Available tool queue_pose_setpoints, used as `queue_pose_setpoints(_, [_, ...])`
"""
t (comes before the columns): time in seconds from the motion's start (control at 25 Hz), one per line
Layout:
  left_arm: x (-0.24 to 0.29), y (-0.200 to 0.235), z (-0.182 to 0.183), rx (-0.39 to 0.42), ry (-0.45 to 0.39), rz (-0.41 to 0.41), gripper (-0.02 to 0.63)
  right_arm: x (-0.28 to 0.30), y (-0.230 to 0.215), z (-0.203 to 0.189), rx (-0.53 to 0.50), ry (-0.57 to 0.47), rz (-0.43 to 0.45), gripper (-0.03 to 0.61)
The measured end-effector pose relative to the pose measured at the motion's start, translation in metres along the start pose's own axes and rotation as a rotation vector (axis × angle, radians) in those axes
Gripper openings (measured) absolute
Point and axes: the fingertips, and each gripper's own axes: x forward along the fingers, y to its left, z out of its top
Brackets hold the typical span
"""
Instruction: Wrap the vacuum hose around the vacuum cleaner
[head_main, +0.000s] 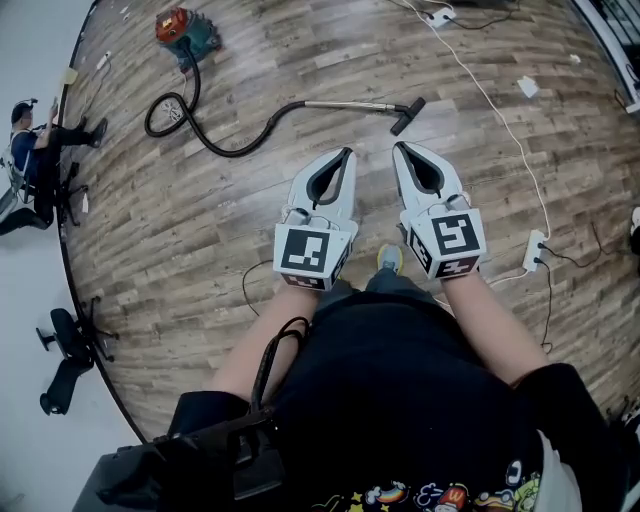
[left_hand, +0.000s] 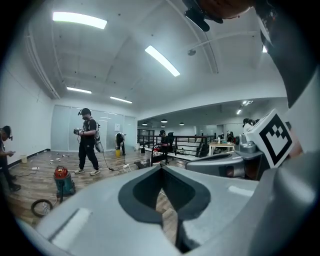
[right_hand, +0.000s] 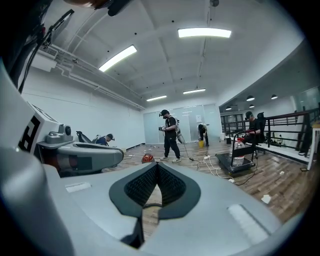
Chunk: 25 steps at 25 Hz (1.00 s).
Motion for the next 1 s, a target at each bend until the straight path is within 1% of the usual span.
queue_pose_setpoints(0.16, [0.018, 0.005, 0.001, 0.016, 0.028, 0.011, 0.0, 0.011, -0.018, -0.003, 0.02, 0.009, 0.002, 0.023])
queue_pose_setpoints(0.32, [0.038, 0.033, 0.0, 0.004, 0.035, 0.023, 0.0, 0.039, -0.024, -0.007, 0.024, 0.033, 0.005, 0.023])
queue_pose_setpoints(0.44, [0.053, 0.058, -0.005, 0.0, 0.041, 0.004, 0.0, 0.065, -0.026, -0.008, 0.023, 0.047, -0.014, 0.023])
queue_pose_setpoints(0.76, [0.107, 0.154, -0.021, -0.054, 0.049, -0.059, 0.0, 0.163, -0.03, 0.006, 0.014, 0.082, -0.118, 0.023])
queue_pose_setpoints(0.92, [0.137, 0.208, -0.031, -0.034, 0.09, -0.041, 0.0, 0.213, -0.031, 0.01, 0.008, 0.102, -0.179, 0.023])
queue_pose_setpoints(1.0, [0.15, 0.227, -0.033, -0.039, 0.106, -0.043, 0.0, 0.233, -0.031, 0.011, 0.009, 0.114, -0.199, 0.023])
